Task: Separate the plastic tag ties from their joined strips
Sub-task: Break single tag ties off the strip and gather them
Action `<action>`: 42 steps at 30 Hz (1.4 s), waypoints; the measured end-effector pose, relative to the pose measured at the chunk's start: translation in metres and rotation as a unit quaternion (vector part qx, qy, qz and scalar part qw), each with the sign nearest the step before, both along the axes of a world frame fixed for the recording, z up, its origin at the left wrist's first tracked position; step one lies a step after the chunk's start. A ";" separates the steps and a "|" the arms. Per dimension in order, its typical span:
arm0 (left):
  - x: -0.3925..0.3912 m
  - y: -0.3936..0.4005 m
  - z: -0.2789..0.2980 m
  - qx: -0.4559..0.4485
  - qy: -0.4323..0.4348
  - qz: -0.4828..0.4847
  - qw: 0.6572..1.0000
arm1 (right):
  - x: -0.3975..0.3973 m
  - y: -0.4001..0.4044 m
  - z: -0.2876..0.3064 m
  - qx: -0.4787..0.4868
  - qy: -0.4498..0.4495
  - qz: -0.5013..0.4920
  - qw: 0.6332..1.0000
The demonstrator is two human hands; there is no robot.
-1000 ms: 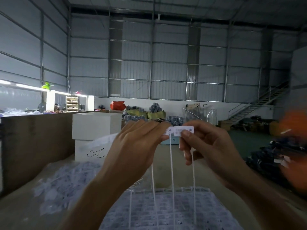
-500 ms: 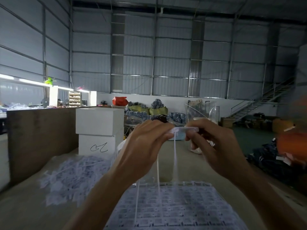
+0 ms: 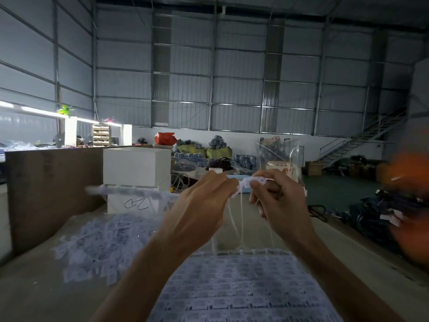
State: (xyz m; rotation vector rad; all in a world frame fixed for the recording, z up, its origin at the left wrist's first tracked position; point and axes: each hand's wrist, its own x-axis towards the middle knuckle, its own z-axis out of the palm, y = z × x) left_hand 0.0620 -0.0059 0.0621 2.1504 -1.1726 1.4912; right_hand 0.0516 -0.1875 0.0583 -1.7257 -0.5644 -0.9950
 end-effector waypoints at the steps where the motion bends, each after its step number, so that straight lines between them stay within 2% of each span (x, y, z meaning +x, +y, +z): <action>1: 0.000 0.000 0.000 -0.009 0.027 -0.006 1.000 | 0.000 0.002 -0.001 0.006 0.000 0.007 1.000; 5: 0.003 0.008 0.006 -0.104 0.105 -0.037 0.988 | -0.007 0.001 0.007 -0.023 -0.042 0.065 0.997; 9: -0.010 0.006 0.012 -0.071 0.051 -0.014 0.996 | -0.003 -0.003 0.008 -0.066 -0.061 0.015 0.996; 11: -0.021 0.002 0.015 -0.052 0.005 -0.001 0.999 | 0.007 -0.013 0.006 0.009 -0.028 -0.032 0.999; 13: -0.028 0.000 0.022 -0.064 -0.015 -0.043 0.997 | 0.013 -0.035 0.007 0.132 0.020 -0.059 0.989; 14: -0.030 0.001 0.025 -0.072 -0.017 -0.065 0.995 | 0.013 -0.047 0.007 0.154 0.033 -0.056 0.986; 17: -0.028 0.006 0.027 -0.072 -0.007 -0.068 0.995 | 0.009 -0.054 0.008 0.074 0.043 0.010 0.996; 23: -0.010 0.014 0.021 -0.081 0.081 -0.075 0.991 | -0.017 -0.024 0.024 -0.069 0.029 0.092 0.993; 28: -0.013 0.012 0.022 -0.080 0.104 -0.123 0.984 | -0.030 -0.007 0.028 -0.214 0.000 0.037 0.976; 32: -0.017 0.012 0.025 -0.078 0.100 -0.148 0.981 | -0.031 -0.007 0.027 -0.198 0.005 0.034 0.979; 37: -0.022 0.008 0.026 -0.080 0.103 -0.183 0.974 | -0.033 -0.006 0.026 -0.233 0.026 0.054 0.971; 42: -0.024 0.008 0.026 -0.066 0.137 -0.164 0.975 | -0.034 -0.012 0.030 -0.149 0.014 0.076 0.986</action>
